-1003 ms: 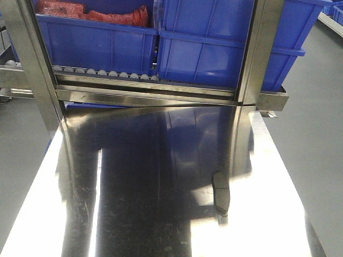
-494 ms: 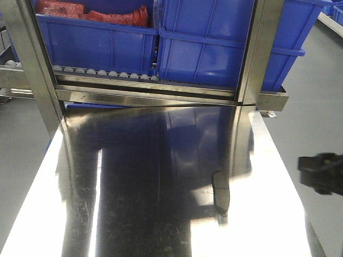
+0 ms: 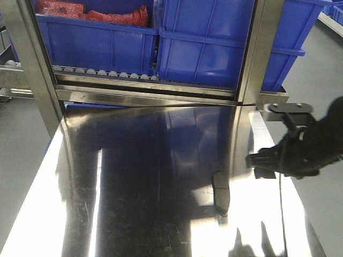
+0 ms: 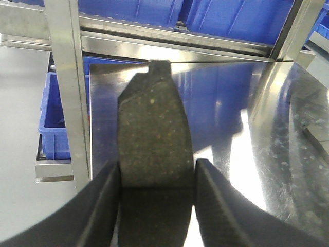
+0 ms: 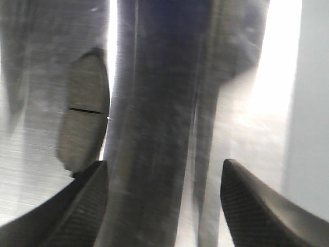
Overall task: Move and align brake pads A on conveyor
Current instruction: 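Lower the right gripper onto the remaining brake pad on the table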
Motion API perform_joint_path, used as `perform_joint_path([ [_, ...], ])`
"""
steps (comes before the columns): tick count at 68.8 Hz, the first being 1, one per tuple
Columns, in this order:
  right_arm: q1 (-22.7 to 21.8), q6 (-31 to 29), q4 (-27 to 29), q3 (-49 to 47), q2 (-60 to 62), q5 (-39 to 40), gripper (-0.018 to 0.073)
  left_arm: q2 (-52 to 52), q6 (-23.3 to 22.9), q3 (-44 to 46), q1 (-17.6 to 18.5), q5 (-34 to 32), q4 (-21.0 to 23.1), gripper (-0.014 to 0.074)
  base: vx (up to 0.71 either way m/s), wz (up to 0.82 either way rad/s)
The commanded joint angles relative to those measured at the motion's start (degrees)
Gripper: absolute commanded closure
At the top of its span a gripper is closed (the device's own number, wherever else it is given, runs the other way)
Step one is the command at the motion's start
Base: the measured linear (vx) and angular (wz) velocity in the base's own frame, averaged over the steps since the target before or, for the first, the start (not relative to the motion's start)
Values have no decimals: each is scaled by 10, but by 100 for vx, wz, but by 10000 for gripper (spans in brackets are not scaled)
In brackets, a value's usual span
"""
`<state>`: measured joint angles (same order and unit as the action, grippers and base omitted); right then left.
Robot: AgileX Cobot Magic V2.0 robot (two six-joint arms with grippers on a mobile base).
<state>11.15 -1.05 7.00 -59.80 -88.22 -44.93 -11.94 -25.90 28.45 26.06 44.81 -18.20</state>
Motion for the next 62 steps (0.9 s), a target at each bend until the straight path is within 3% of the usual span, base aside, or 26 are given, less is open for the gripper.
perform_joint_path([
  [1,36,0,4,-48,-6,10,110,-7,0,15,2,-50,-11,603,0,0],
  [9,90,53,-17,-94,-51,9,110,-7,0,15,2,-50,-11,603,0,0],
  [18,117,101,-26,-142,-103,-3,110,-7,0,15,2,-50,-11,603,0,0],
  [36,101,144,-45,-221,-182,-102,110,-7,0,15,2,-50,-11,603,0,0],
  [62,101,146,-48,-227,-224,-133,110,-7,0,15,2,-50,-11,603,0,0],
])
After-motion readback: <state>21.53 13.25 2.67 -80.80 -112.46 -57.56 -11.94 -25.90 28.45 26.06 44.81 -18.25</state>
